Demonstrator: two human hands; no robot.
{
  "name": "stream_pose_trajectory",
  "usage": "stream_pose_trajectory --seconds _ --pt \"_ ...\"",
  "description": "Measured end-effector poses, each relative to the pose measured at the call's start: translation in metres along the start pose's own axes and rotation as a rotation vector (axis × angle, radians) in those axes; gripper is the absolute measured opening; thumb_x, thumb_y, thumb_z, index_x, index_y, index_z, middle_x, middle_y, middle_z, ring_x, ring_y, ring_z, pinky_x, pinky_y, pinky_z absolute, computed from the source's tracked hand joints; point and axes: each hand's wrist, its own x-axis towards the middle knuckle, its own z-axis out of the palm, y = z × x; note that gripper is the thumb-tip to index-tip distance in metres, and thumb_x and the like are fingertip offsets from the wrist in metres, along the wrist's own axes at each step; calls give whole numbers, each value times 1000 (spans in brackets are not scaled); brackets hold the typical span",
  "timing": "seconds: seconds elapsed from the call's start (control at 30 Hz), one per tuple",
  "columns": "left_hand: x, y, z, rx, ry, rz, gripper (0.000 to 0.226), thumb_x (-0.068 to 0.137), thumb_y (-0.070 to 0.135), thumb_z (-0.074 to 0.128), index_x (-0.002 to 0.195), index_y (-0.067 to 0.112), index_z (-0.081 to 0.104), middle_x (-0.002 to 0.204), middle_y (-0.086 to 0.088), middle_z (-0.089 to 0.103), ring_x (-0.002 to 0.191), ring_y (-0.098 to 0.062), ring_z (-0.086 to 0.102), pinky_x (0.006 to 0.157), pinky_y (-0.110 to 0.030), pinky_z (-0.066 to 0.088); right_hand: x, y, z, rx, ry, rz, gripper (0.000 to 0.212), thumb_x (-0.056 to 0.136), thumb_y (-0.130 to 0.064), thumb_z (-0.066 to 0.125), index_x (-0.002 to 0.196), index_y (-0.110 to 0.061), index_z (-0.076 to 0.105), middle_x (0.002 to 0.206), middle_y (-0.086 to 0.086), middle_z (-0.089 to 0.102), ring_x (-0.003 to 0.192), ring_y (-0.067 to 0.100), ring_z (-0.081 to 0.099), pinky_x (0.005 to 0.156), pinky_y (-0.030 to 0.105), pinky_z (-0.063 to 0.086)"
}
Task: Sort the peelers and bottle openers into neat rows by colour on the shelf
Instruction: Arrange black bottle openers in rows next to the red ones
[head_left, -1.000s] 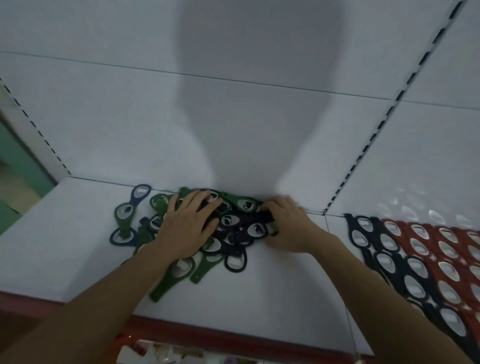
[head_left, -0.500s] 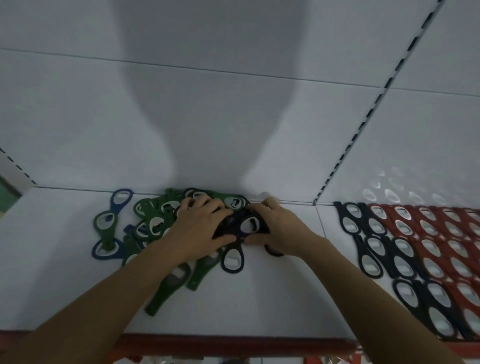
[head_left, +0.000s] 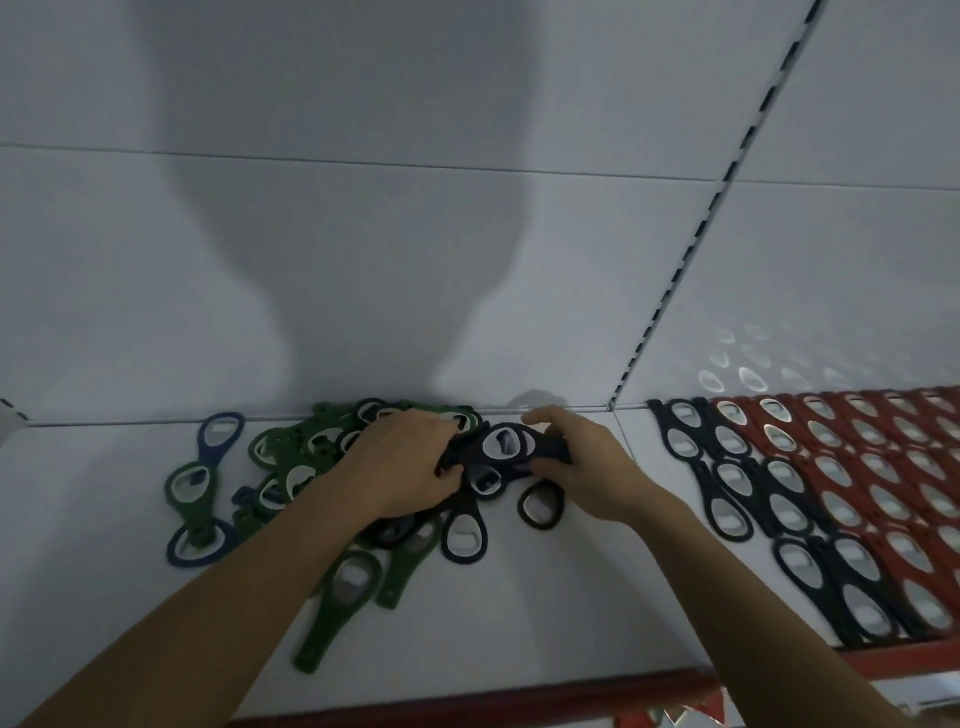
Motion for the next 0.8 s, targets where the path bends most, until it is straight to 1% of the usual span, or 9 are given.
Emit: stream_pose_trajectory --seconds 0.07,0.17,0.27,0.37,0.43,0.57,0.63,0.7,0.8 --pt "-1 2 0 -115 27 -16 17 87 37 62 78 24 57 74 11 56 68 -8 55 67 -35 53 -4 -4 1 159 20 3 36 90 -9 68 120 -29 67 104 -13 71 92 8 66 82 25 51" --pt "-1 9 0 -324 77 -55 18 85 30 67 73 23 55 68 10 57 61 -7 56 58 -28 50 -11 -19 6 647 47 109 42 90 9 57 107 -25 76 94 2 74 80 16 65 70 30 54" --pt "-3 17 2 -423 138 -53 28 89 18 64 67 23 48 62 9 53 55 -9 52 51 -18 38 -13 -32 15 997 65 213 29 89 4 59 92 -16 80 80 7 66 76 23 59 67 29 46" --pt "-6 20 5 -473 138 -71 20 93 18 63 75 15 56 66 4 56 58 -14 54 52 -19 38 -11 -40 21 945 229 199 14 95 -2 62 92 -6 76 68 1 60 63 16 50 60 26 43" --pt "-8 16 5 -556 132 -91 11 93 25 66 87 15 64 74 3 64 63 -12 59 58 -26 48 -9 -43 22 858 316 185 16 97 -1 61 96 -6 76 64 -3 61 60 13 50 58 26 45" --pt "-16 8 2 -725 65 -136 23 89 36 75 111 31 69 100 19 74 92 -2 69 84 -37 59 -7 -44 18 920 358 178 23 97 -4 60 97 -16 79 87 18 73 74 28 58 71 44 53" --pt "-18 9 -1 -751 40 -134 23 91 31 74 113 31 69 104 19 73 96 -3 69 88 -39 59 -9 -46 18 939 310 145 23 99 -4 58 101 -15 78 79 12 69 71 23 53 68 36 49" --pt "-19 11 -5 -796 -25 -128 24 94 20 68 117 26 68 105 13 73 95 -6 70 87 -37 59 -9 -51 19 872 312 108 23 101 -6 57 104 -16 77 71 7 64 68 17 51 66 30 48" --pt "-22 17 -12 -1103 -104 -240 34 97 -3 54 122 18 63 97 -6 74 86 -22 74 70 -34 57 -5 -51 13 907 549 99 26 101 -5 56 98 -21 77 68 9 58 65 19 49 65 31 46"
